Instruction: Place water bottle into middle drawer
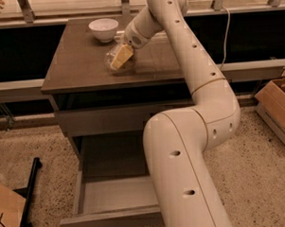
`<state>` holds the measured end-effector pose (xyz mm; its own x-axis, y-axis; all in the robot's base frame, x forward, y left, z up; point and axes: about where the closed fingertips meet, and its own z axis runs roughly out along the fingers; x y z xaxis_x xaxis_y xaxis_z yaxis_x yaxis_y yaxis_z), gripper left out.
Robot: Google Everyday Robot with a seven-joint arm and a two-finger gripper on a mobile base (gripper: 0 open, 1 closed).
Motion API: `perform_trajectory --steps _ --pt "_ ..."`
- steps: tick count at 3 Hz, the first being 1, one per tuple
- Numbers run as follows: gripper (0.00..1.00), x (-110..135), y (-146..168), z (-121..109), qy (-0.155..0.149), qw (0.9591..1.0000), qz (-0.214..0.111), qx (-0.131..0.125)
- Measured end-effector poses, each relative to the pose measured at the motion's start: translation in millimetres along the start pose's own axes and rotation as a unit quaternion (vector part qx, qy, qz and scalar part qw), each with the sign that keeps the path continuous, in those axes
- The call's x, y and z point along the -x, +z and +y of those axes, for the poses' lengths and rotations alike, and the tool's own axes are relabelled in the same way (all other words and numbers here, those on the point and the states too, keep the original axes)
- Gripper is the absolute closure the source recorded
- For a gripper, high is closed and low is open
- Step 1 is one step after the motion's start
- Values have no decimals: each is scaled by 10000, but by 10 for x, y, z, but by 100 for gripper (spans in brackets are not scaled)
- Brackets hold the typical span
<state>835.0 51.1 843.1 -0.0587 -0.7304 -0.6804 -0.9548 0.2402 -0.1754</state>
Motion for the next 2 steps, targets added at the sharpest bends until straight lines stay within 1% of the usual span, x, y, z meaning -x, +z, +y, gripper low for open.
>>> perform_trajectory --steps 1,2 --pt "73 -7 -8 -6 42 10000 -25 0" --pt "96 -6 -139 -53 139 9998 -104 -99"
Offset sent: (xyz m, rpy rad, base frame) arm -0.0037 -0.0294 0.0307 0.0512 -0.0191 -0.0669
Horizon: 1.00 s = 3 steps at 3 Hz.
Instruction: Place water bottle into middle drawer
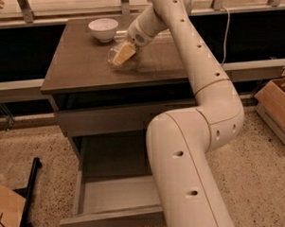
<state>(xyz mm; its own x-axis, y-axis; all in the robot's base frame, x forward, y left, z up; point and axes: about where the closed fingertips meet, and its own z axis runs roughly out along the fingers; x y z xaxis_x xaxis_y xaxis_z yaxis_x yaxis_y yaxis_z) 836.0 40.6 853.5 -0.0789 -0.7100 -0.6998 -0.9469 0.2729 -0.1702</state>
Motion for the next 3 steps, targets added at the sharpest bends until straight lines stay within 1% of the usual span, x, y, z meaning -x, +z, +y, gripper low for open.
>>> perform_trajectory --steps 1,2,3 --pt "100 26 -196 -31 101 9998 -132 -85" --pt "100 73 -430 -39 206 9992 -285 -165" --pt "100 144 -710 72 373 9978 -539 -122"
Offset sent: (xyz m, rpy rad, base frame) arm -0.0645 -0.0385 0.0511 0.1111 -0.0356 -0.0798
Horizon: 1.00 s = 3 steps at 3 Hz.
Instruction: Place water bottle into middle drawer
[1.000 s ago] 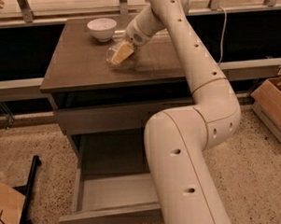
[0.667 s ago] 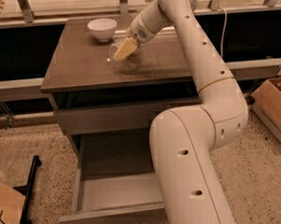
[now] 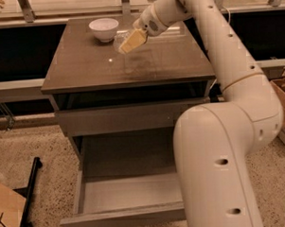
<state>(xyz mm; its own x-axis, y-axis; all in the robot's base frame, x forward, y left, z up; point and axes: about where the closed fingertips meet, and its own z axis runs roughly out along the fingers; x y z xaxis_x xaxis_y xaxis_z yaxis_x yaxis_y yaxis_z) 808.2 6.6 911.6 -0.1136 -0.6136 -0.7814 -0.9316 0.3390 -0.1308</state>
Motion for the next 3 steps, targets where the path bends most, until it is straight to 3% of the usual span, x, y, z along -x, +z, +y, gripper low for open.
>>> perform_trajectory --steps 1,2,3 --pt "100 49 -163 258 128 9994 -229 206" --pt "100 218 -538 591 324 9972 -616 259" --pt "100 410 -943 1013 381 9922 -1158 277"
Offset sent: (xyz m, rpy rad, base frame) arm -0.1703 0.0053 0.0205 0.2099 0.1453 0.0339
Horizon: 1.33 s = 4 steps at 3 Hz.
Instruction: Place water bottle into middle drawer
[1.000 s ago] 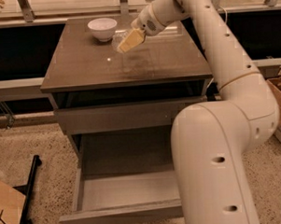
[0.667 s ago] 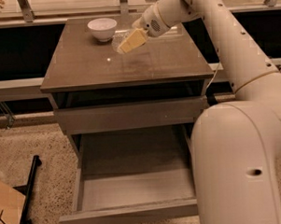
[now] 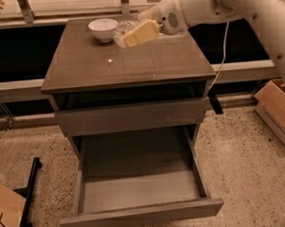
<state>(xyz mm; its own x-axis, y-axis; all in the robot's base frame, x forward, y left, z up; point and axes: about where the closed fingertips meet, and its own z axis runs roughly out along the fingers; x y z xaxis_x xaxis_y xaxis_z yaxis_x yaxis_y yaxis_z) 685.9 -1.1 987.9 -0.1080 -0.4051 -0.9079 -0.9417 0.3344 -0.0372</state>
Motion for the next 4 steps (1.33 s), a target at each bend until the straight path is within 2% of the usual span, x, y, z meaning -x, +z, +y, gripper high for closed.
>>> perform_trajectory --steps 1,2,3,4 --pt "100 217 -297 597 -19 9978 -651 111" --pt "100 139 -387 1266 209 9919 -1116 563" --pt "100 -419 -405 1846 850 9858 -950 1089" --pt "100 -1117 -264 2280 1695 9723 -535 1520"
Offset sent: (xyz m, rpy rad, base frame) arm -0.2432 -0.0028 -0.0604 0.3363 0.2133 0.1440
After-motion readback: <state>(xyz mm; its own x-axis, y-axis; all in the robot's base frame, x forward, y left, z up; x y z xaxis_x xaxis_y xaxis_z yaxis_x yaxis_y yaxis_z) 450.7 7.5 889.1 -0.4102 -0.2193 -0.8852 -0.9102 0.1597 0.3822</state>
